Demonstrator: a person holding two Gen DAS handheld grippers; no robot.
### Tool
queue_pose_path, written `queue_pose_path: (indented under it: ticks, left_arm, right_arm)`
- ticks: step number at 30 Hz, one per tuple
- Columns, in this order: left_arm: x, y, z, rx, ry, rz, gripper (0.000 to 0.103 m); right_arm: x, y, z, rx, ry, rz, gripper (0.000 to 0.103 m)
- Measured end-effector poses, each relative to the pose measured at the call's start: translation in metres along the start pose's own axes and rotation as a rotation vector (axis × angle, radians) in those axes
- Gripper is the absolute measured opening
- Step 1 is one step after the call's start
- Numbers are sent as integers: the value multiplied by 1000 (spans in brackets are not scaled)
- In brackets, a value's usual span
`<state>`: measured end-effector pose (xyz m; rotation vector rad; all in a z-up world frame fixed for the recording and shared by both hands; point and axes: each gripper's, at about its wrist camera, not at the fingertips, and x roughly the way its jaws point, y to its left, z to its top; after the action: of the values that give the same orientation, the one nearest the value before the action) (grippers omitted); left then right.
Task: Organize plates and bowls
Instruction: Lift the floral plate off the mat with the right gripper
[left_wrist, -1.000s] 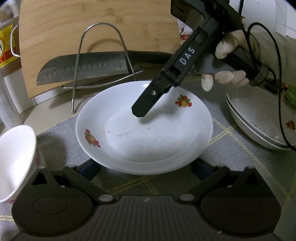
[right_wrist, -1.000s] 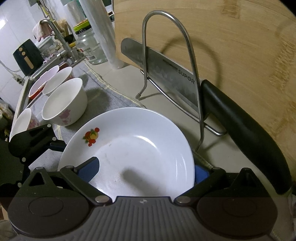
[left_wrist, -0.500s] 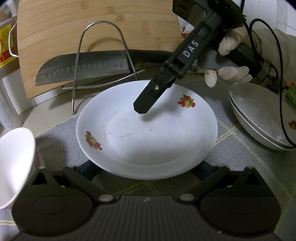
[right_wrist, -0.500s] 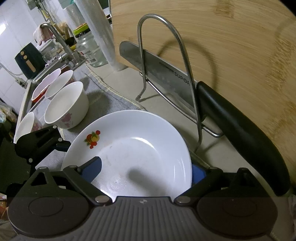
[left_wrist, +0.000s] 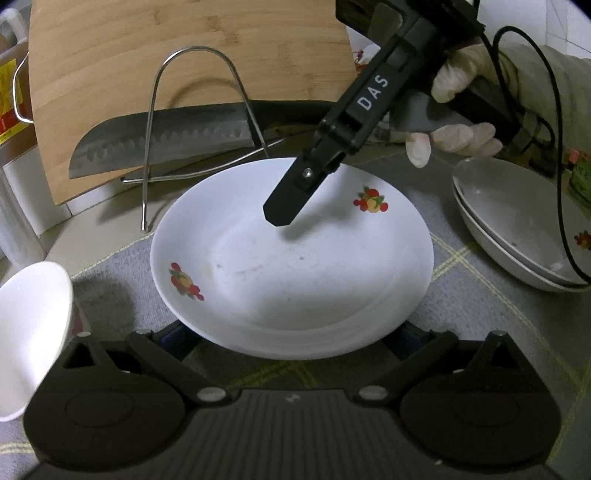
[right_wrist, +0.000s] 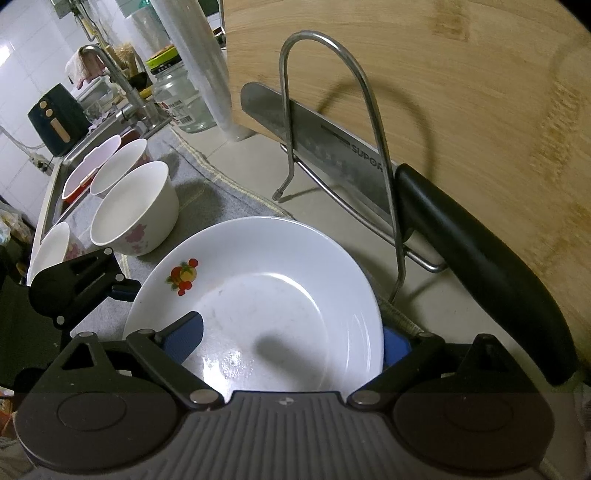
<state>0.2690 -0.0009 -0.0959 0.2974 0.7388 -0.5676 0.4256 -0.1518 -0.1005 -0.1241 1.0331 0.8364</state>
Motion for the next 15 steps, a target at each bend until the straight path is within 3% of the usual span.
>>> queue_pose_path:
  ticks: [15]
  left_arm:
    - [-4, -1, 0, -3, -13, 2, 102]
  right_arm:
    - [-10, 10, -3, -9, -21, -2, 99]
